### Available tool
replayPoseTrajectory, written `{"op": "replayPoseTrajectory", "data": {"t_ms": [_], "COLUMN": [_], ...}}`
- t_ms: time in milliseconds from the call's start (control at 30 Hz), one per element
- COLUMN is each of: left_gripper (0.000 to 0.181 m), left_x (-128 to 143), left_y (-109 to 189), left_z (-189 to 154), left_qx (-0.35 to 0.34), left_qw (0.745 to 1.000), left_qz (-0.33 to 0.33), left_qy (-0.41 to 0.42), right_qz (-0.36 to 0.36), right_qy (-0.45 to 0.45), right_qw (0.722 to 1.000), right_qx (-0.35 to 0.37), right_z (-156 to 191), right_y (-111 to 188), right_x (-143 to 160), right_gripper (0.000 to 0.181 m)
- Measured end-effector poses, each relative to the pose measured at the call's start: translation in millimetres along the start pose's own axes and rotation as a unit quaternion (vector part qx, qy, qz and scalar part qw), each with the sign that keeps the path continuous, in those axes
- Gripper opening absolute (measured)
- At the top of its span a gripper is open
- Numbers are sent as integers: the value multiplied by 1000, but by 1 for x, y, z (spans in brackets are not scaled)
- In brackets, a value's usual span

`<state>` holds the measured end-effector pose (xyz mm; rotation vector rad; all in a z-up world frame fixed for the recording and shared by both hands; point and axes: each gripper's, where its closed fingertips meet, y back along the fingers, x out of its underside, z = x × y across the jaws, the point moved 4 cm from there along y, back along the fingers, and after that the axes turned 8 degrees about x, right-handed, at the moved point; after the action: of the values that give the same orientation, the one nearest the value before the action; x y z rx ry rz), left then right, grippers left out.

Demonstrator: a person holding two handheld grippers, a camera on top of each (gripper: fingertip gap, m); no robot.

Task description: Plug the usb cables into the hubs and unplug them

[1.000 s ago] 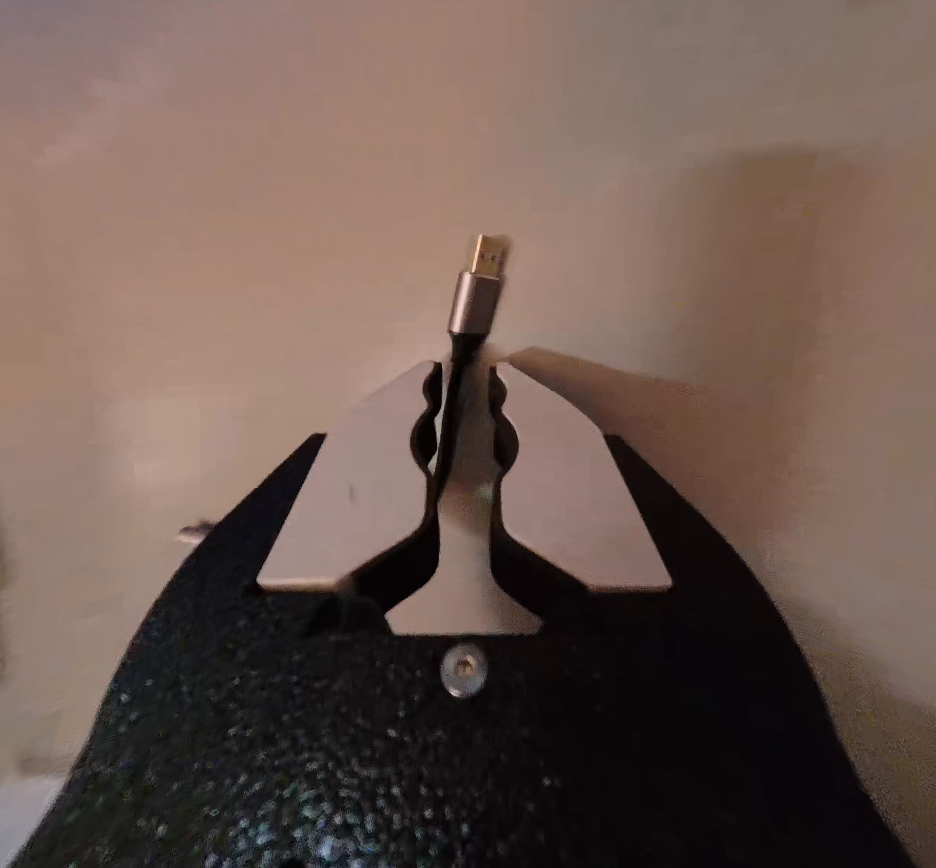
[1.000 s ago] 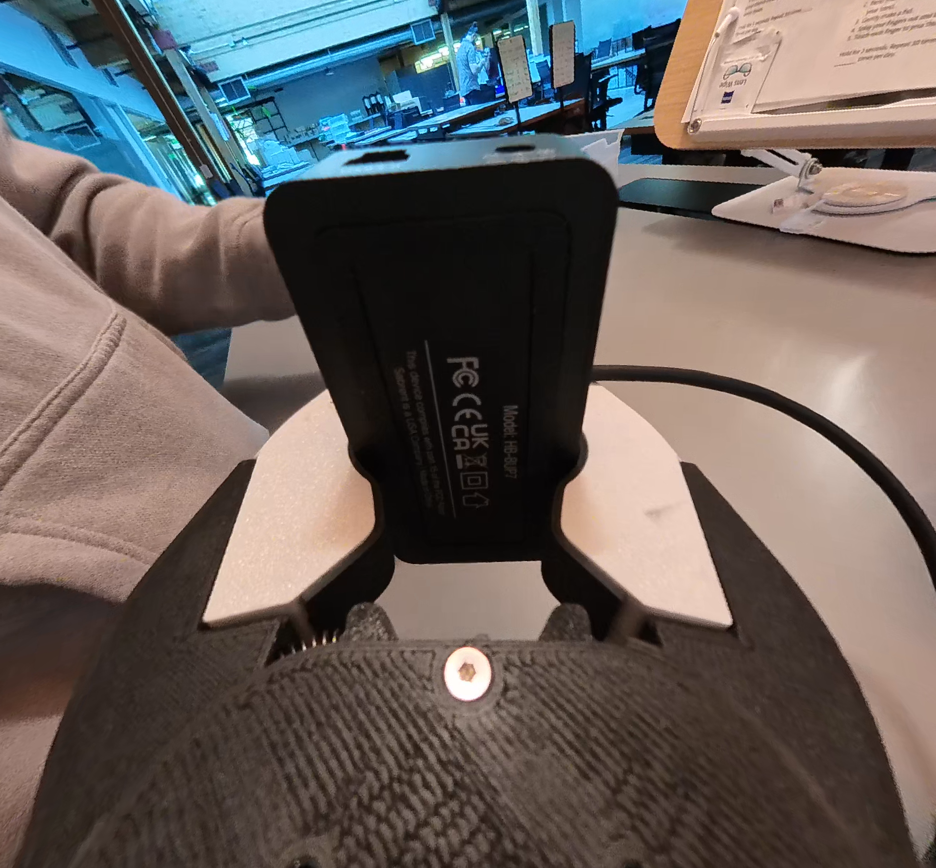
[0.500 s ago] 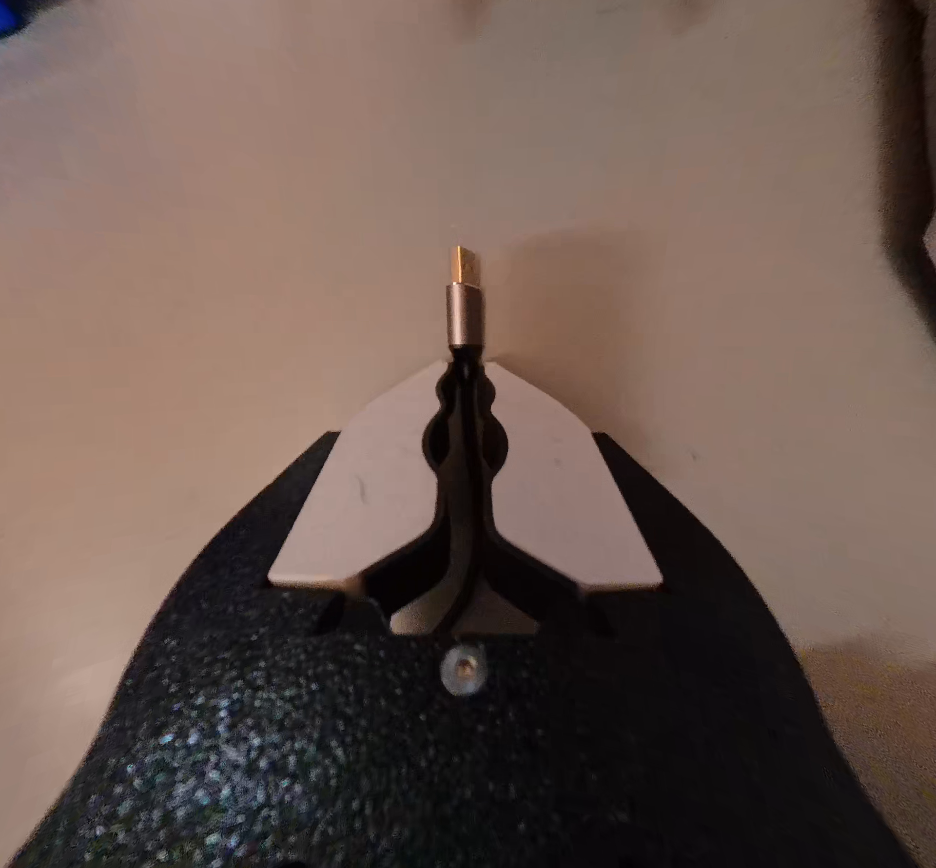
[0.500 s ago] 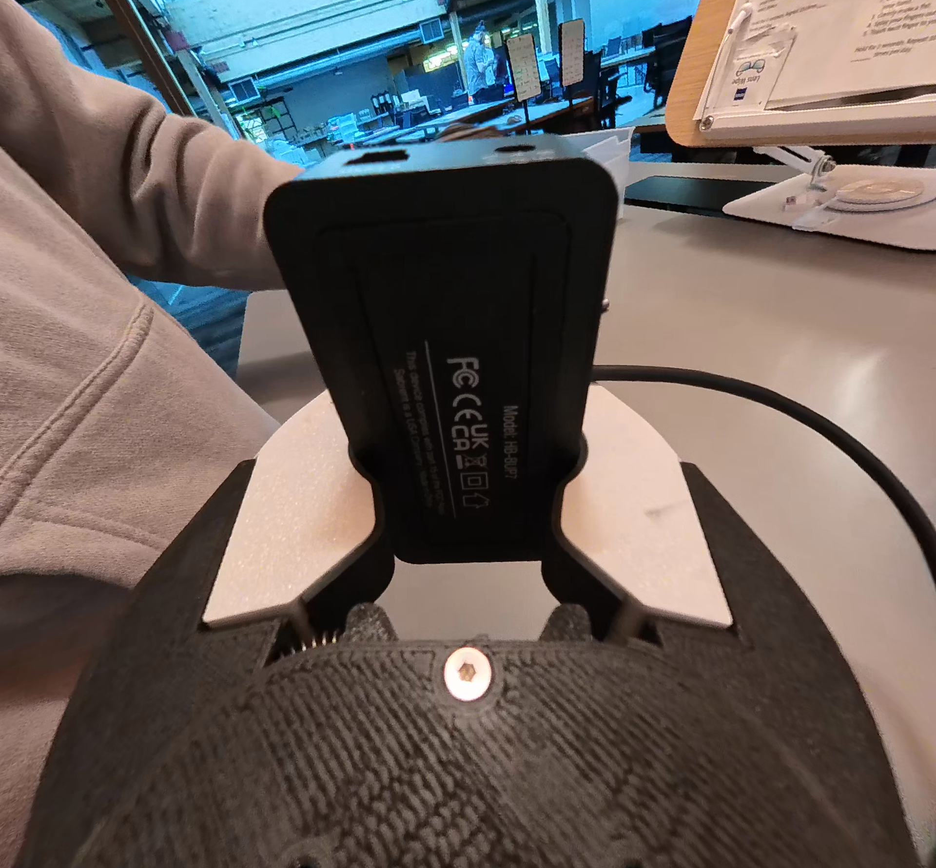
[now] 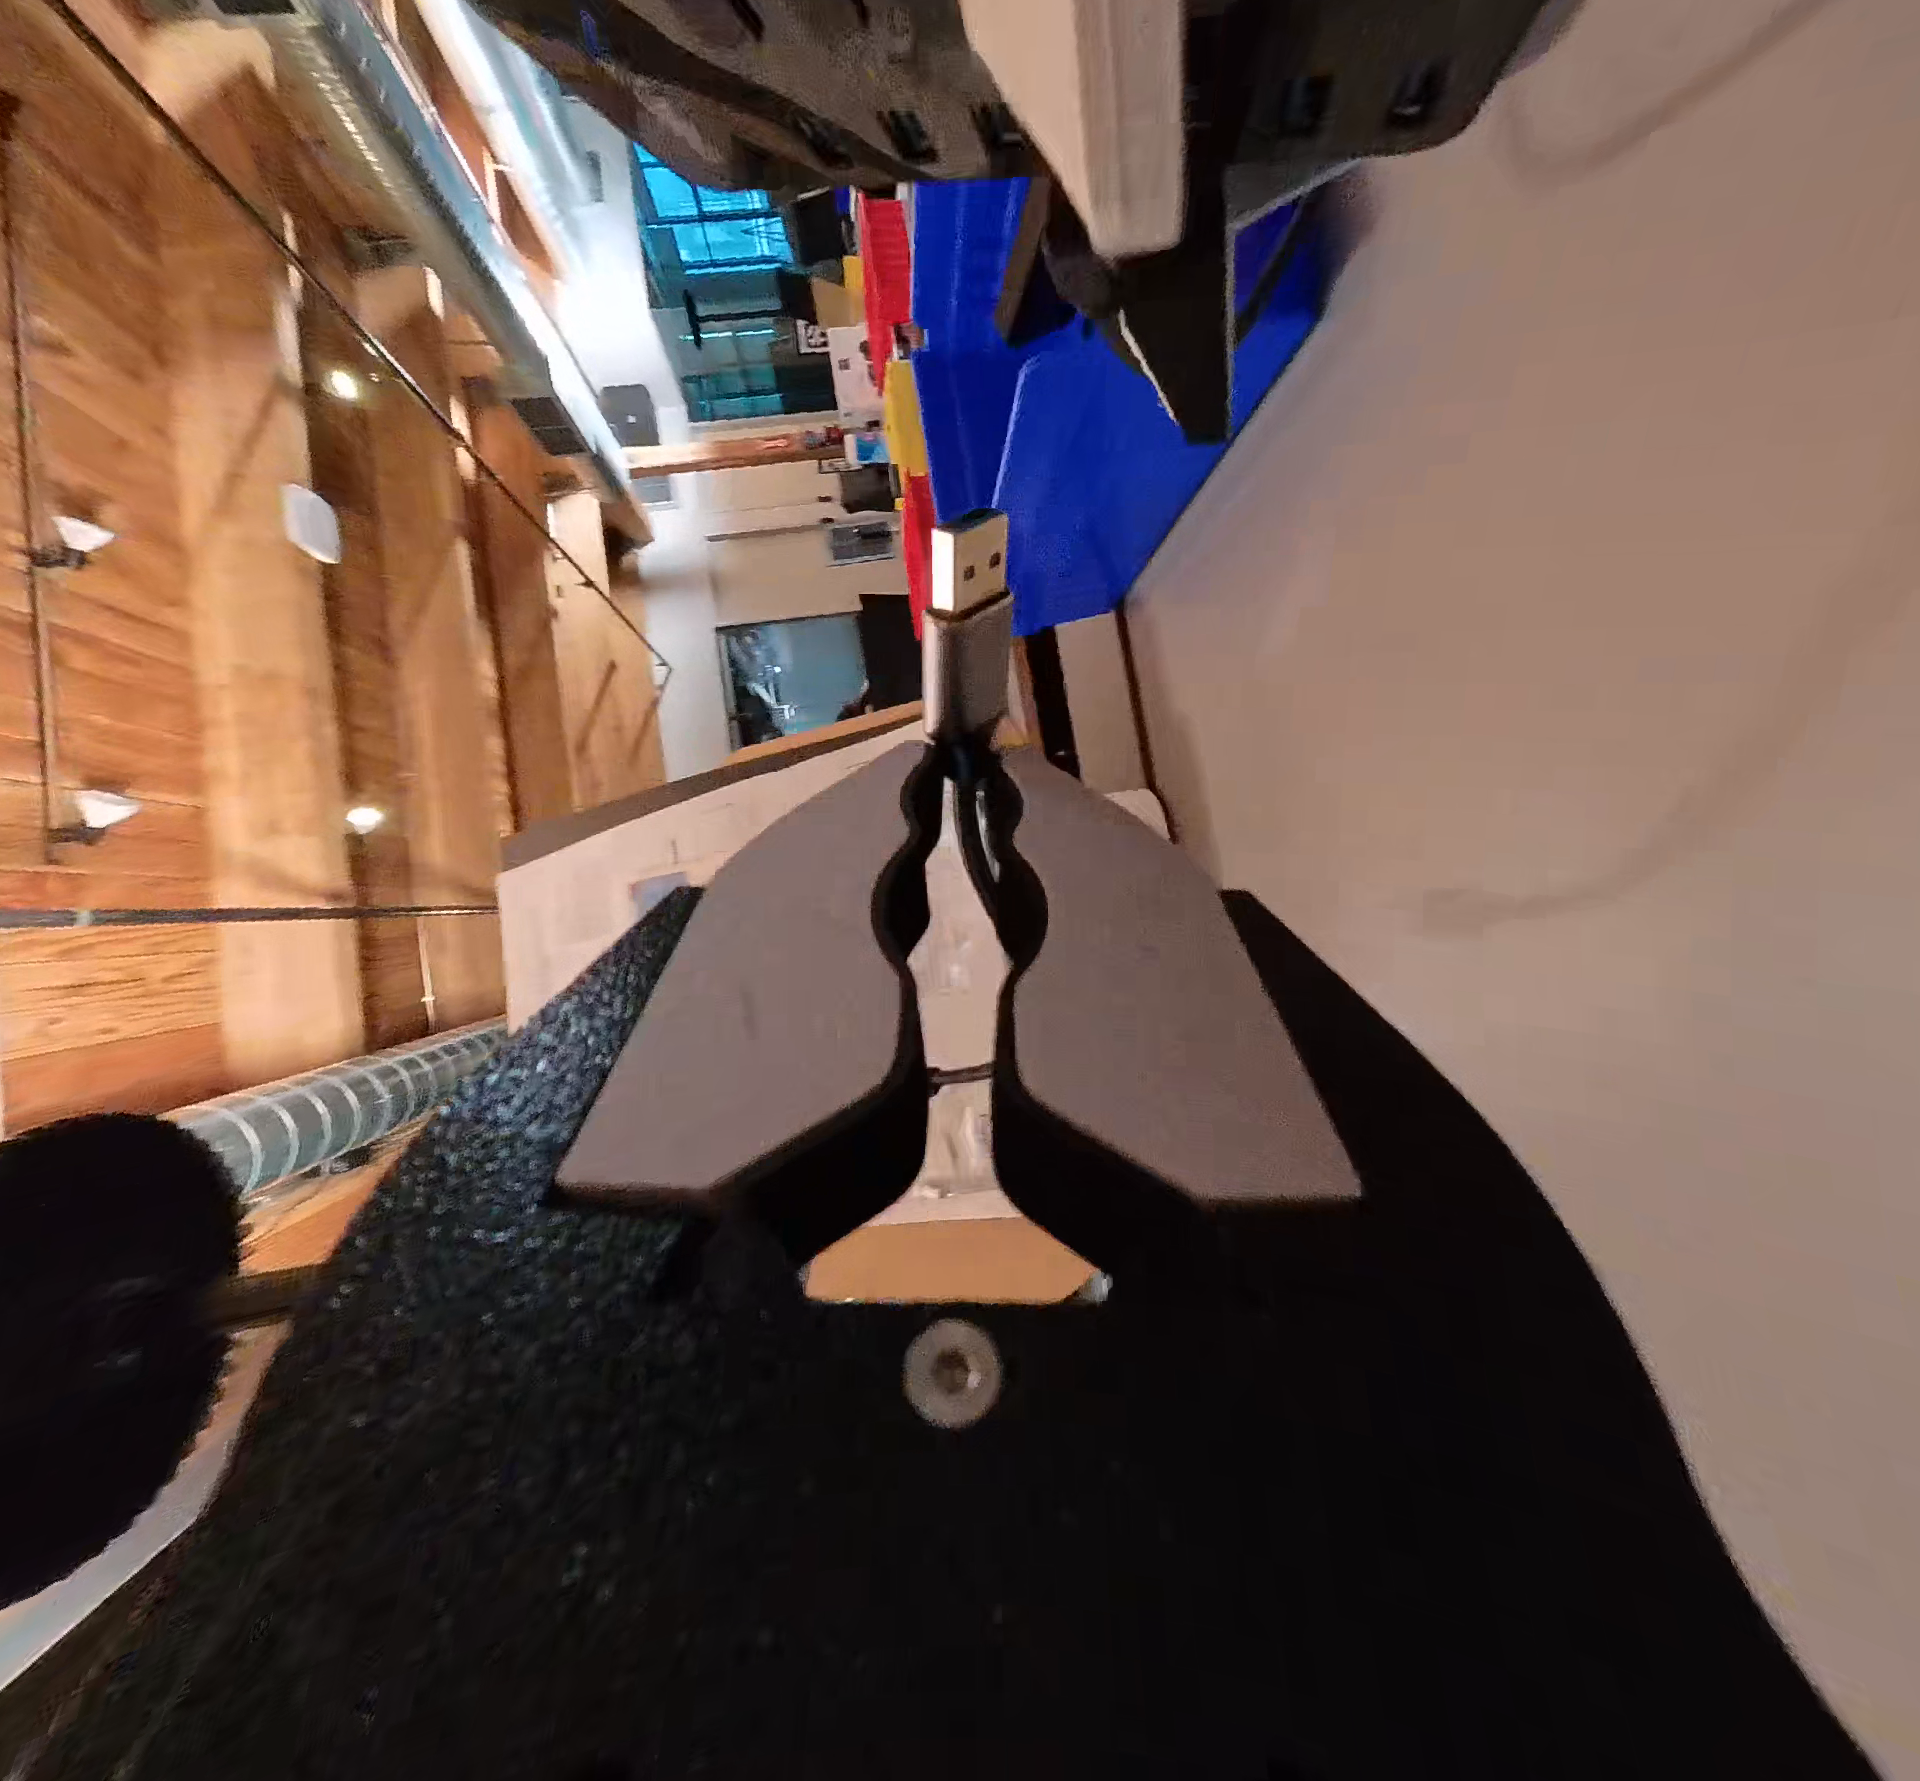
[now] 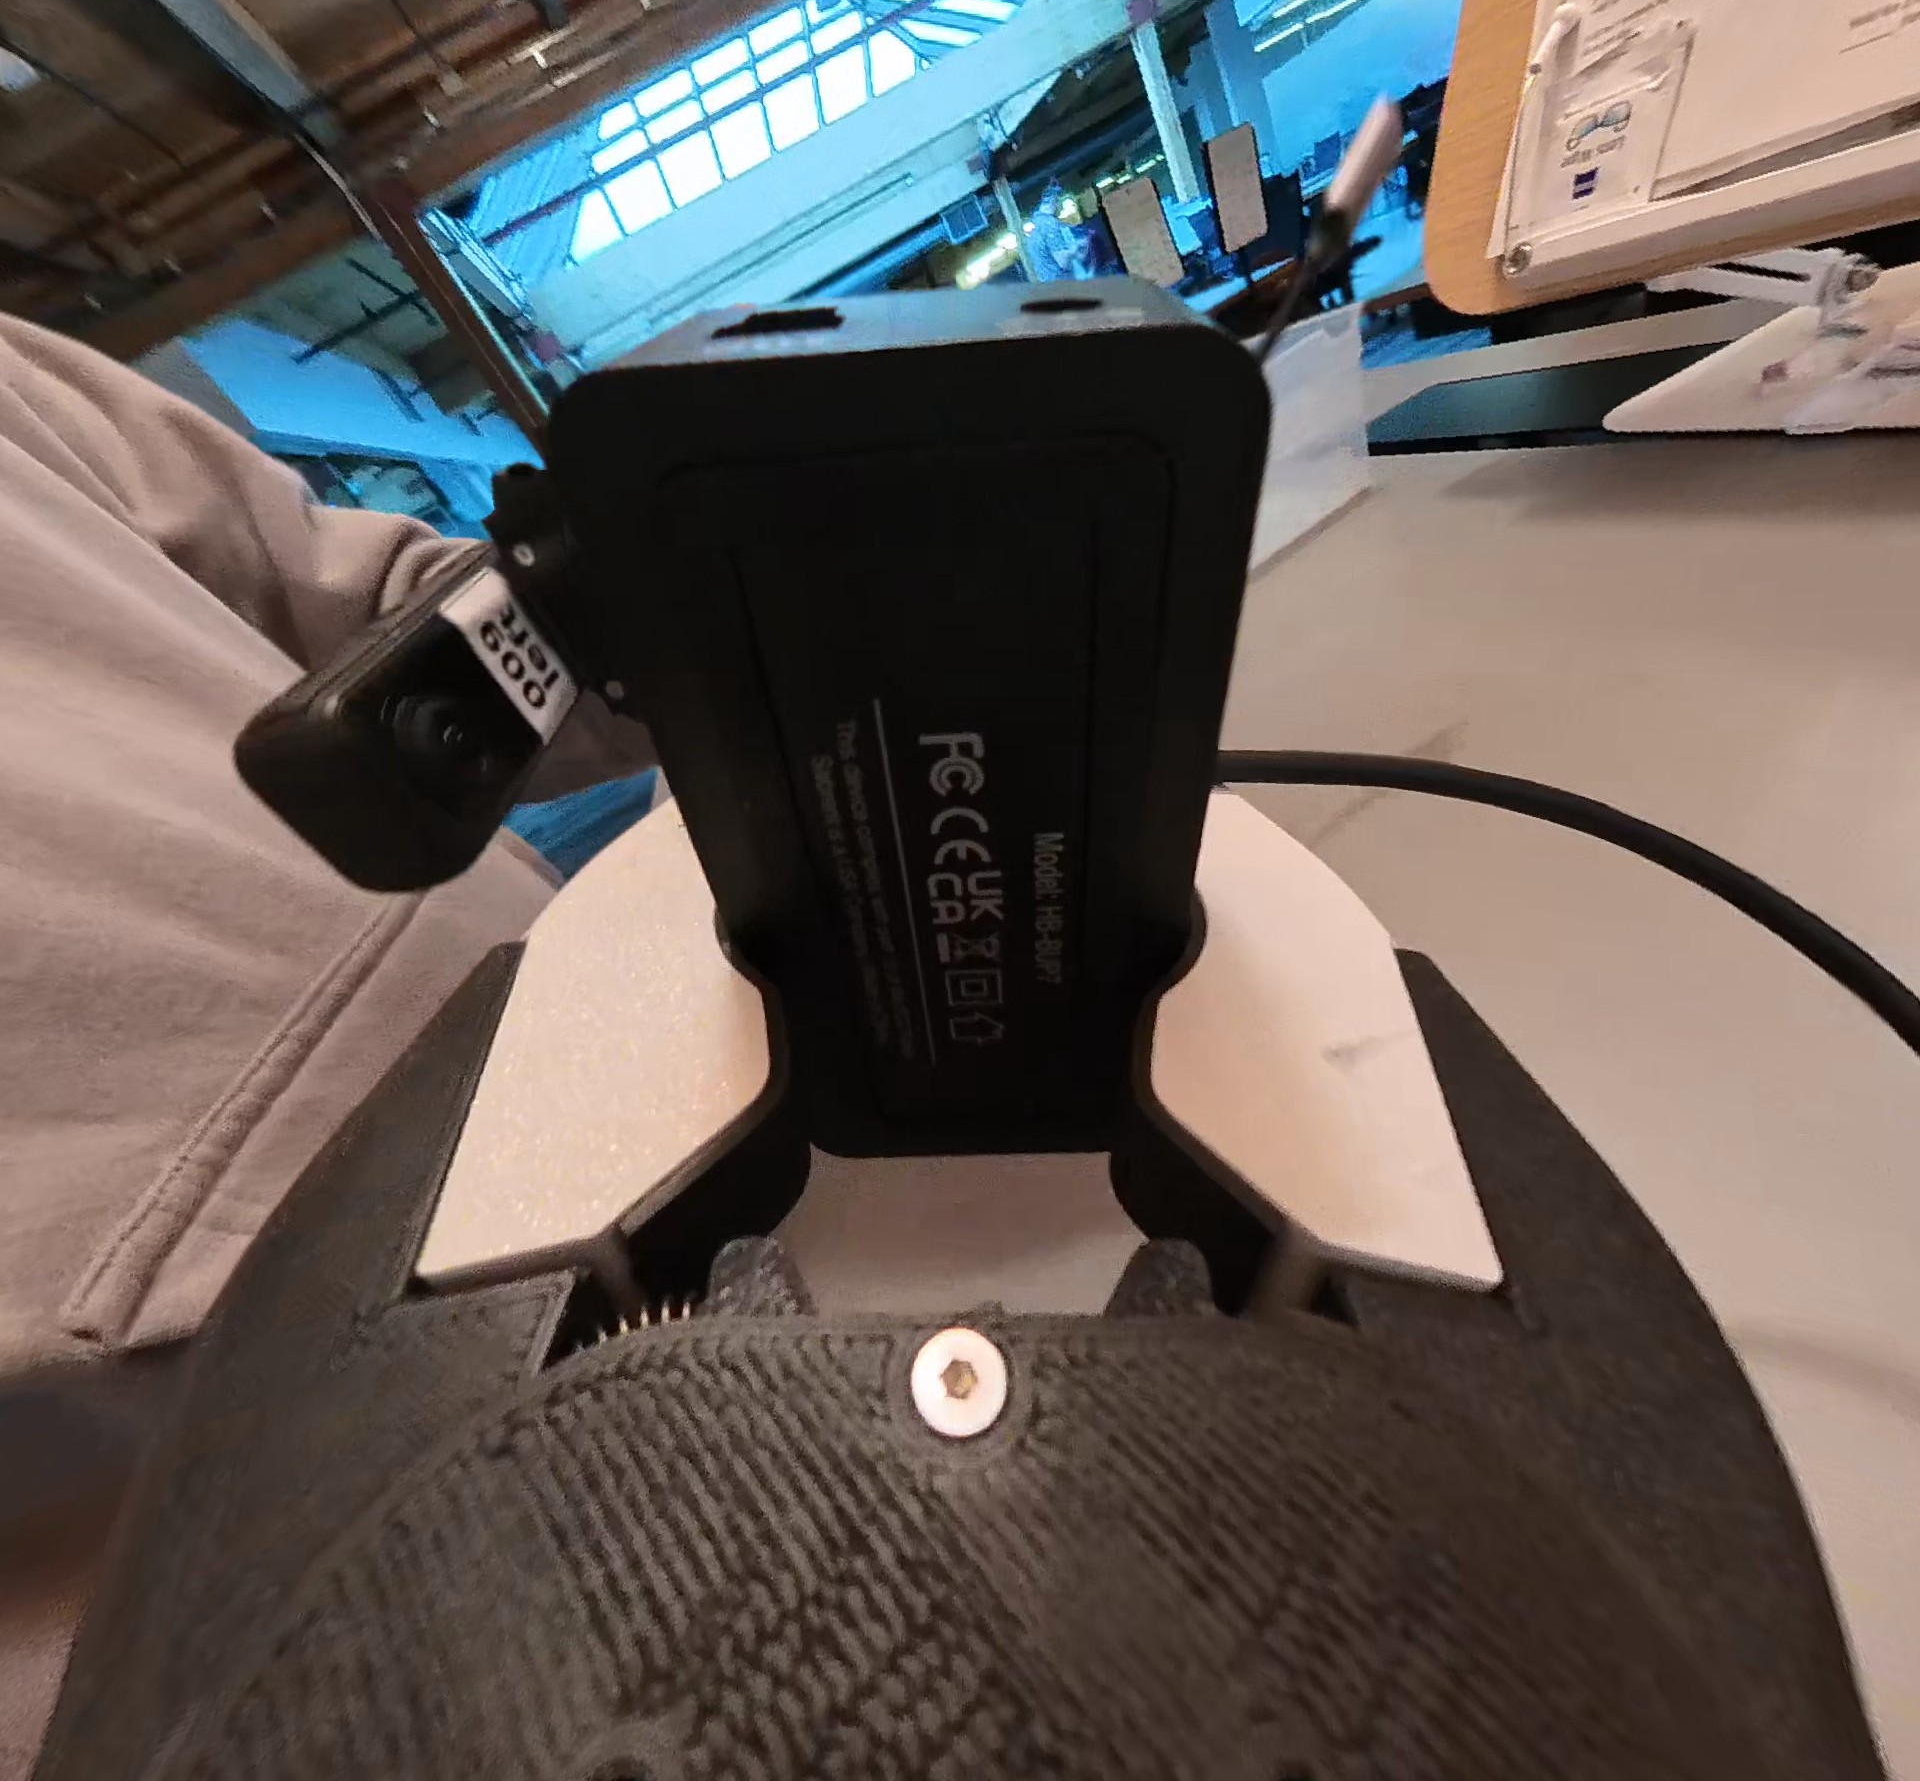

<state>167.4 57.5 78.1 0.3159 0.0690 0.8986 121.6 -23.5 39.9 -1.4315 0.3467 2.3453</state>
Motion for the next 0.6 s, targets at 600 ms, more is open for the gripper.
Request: {"op": "replayPoseTrajectory", "data": {"t_ms": [600], "left_gripper": [6], "left_x": [-21], "left_y": [-4], "left_z": [11], "left_qx": [-24], "left_qw": [998], "left_qz": [59], "left_qy": [-18], "right_qz": [-29], "right_qy": [-29], "right_qw": [999], "right_qx": [-17], "right_z": [9], "right_y": [-20], "right_x": [-13], "right_gripper": [75]}}
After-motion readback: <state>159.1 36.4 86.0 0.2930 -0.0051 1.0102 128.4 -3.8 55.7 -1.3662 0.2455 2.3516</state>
